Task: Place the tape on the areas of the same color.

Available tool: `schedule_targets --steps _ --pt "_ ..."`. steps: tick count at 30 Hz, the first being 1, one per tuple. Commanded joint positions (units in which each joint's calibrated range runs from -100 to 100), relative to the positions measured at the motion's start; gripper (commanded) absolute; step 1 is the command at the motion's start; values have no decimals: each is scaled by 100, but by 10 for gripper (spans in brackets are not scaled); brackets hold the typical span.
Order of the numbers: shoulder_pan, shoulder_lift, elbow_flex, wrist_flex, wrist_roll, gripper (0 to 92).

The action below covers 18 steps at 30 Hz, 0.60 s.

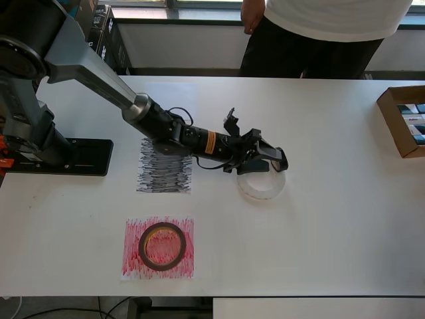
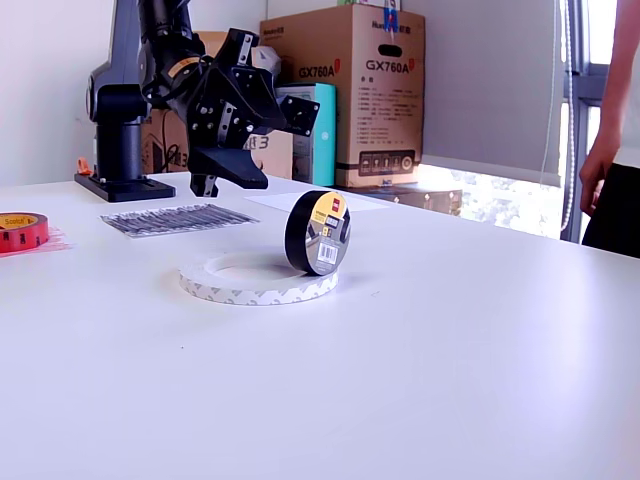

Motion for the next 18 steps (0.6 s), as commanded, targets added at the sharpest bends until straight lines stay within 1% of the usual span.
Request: schedule_targets --steps 1,18 --pt "-21 -36 -68 -60 -47 592" --pt "35 30 -13 -60 -55 592"
